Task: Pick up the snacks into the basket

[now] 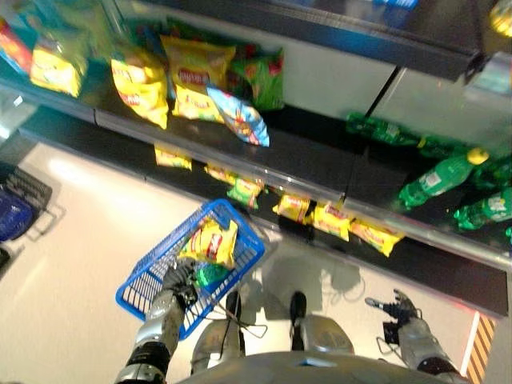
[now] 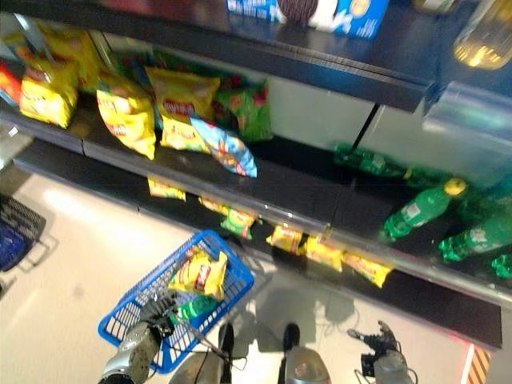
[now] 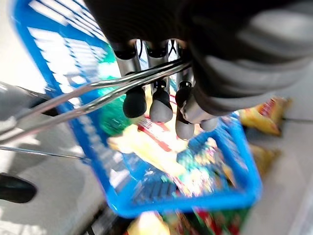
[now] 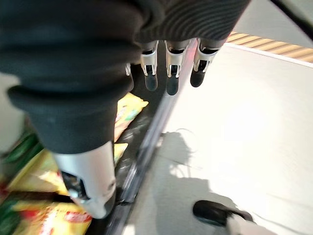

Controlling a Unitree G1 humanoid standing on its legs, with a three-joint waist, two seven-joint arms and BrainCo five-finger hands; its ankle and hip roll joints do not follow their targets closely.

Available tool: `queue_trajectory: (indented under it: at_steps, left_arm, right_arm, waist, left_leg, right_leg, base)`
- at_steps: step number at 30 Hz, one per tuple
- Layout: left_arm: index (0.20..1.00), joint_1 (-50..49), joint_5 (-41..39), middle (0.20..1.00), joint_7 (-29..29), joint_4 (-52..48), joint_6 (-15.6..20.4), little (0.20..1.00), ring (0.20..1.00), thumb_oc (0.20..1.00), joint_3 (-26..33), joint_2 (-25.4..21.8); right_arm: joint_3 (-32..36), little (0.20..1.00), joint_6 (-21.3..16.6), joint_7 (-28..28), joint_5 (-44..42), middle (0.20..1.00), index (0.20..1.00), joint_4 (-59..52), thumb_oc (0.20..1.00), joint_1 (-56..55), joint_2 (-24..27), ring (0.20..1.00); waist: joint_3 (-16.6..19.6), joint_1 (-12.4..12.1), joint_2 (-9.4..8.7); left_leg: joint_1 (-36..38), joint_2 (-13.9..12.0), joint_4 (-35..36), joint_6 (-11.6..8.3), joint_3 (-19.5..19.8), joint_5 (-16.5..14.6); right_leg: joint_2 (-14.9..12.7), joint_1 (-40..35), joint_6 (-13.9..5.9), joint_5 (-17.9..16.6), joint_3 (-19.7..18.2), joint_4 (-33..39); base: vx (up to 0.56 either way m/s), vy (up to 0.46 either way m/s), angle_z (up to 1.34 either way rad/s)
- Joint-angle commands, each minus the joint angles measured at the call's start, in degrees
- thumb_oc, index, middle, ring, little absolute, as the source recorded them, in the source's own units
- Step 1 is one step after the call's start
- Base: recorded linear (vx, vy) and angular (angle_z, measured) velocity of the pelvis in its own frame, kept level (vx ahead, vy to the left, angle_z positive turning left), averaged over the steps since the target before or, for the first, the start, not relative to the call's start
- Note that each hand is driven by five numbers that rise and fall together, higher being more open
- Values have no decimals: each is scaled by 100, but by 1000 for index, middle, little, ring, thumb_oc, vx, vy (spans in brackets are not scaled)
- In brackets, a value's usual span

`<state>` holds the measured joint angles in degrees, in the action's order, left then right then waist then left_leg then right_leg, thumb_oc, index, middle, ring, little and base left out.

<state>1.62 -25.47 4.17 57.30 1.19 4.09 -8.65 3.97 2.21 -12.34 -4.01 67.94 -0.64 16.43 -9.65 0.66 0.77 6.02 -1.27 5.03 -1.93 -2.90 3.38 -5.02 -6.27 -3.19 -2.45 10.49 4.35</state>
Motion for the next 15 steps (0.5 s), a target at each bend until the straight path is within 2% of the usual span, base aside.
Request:
queue_trajectory:
  at_steps: [1, 5, 9, 15]
  left_arm:
    - [200, -412, 1210, 200, 156, 494, -32, 200, 200, 200, -206, -502]
    - [200, -382, 1449, 200, 296, 1439, -163, 200, 200, 200, -99, -428]
    - [200, -424, 1424, 200, 329, 1641, -191, 200, 200, 200, -3, -363]
    - [200, -439, 1374, 200, 311, 1587, -171, 200, 200, 200, 6, -366]
  right_arm:
    - [33, 1000, 2, -75, -184, 1000, 1000, 142, 1000, 84, 248, 1000]
    - [-79, 1000, 72, 1, -72, 1000, 1000, 554, 1000, 183, 177, 1000]
    - [-64, 1000, 68, -3, -165, 1000, 1000, 631, 1000, 203, 73, 1000]
    - [-54, 1000, 71, 1, -208, 1000, 1000, 679, 1000, 186, 46, 1000]
  waist:
    - [259, -74, 42]
    - [434, -92, 12]
    - [582, -76, -18]
    - [614, -78, -37]
  left_leg:
    - [-300, 15, -247, 64, 114, -278]
    - [-140, -6, -101, 43, 132, -251]
    - [-87, -22, -45, 35, 123, -248]
    - [-24, -23, -49, 47, 133, -277]
  right_leg:
    - [-281, 426, -396, 83, -205, -268]
    - [-264, 256, -383, 111, -161, -205]
    - [-235, 186, -374, 96, -177, -121]
    - [-240, 119, -369, 108, -166, -122]
  base:
    - [66, -31, -3]
    - [46, -30, -4]
    - [16, -12, -1]
    - [0, 0, 0]
